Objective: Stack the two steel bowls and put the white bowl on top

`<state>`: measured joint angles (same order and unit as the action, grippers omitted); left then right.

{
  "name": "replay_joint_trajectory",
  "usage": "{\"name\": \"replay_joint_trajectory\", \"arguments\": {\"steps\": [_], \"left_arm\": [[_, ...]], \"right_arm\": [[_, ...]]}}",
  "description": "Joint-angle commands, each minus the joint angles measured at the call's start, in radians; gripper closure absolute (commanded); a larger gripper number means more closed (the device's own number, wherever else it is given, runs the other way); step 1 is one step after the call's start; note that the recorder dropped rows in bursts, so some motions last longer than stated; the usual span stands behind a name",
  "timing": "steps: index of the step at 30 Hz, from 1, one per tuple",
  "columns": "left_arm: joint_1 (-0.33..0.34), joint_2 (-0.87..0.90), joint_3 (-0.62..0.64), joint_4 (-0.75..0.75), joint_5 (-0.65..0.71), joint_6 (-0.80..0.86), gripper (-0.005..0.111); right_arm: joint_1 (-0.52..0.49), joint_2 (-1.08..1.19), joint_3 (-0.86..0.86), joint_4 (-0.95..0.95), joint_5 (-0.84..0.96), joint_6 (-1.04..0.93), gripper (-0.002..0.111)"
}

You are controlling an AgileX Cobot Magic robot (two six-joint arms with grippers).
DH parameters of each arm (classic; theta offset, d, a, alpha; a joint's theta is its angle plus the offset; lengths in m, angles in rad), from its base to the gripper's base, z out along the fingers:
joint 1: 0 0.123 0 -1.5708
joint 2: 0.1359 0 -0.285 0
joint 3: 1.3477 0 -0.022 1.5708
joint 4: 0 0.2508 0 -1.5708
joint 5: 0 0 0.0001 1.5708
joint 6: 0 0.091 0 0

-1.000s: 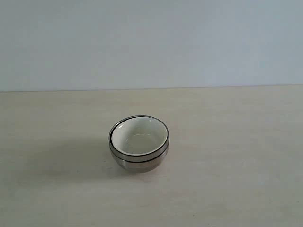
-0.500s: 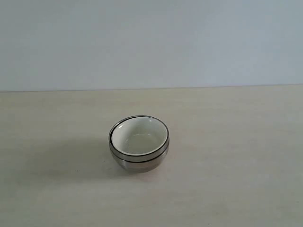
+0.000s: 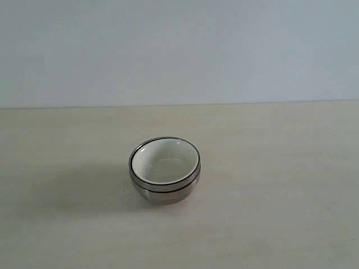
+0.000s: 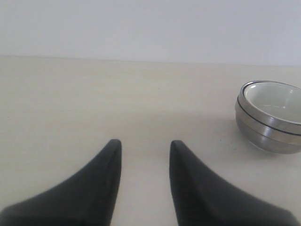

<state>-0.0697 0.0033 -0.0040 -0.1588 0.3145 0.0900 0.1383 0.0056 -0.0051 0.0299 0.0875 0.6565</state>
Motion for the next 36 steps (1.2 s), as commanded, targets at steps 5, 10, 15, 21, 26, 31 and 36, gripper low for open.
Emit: {"name": "replay_joint_trajectory", "arguments": {"steps": [5,10,15,21,26,31,36], "left_arm": [[0.003,-0.003,0.004,-0.001,0.001,0.005,0.074],[0.003,-0.003,0.004,-0.001,0.001,0.005,0.074],[0.003,-0.003,0.004,-0.001,0.001,0.005,0.074],[0.003,-0.003,0.004,-0.001,0.001,0.005,0.074],[0.003,-0.003,0.004,-0.001,0.001,0.005,0.074],[0.003,-0.003,0.004,-0.001,0.001,0.005,0.074],[0.003,-0.003,0.004,-0.001,0.001,0.005,0.074]], "right_arm": [[-0.008,-0.006,0.005,0.01,0.003,-0.004,0.108],[-0.008,-0.006,0.005,0.01,0.008,-0.004,0.108],[-0.008,-0.006,0.005,0.01,0.061,-0.004,0.108],[-0.008,-0.006,0.005,0.01,0.229,-0.009,0.108],[-0.008,-0.006,0.005,0.01,0.236,-0.147,0.108],[-0.008,-0.006,0.005,0.01,0.236,-0.48,0.108],[-0.008,-0.006,0.005,0.012,0.236,-0.605,0.108]]}}
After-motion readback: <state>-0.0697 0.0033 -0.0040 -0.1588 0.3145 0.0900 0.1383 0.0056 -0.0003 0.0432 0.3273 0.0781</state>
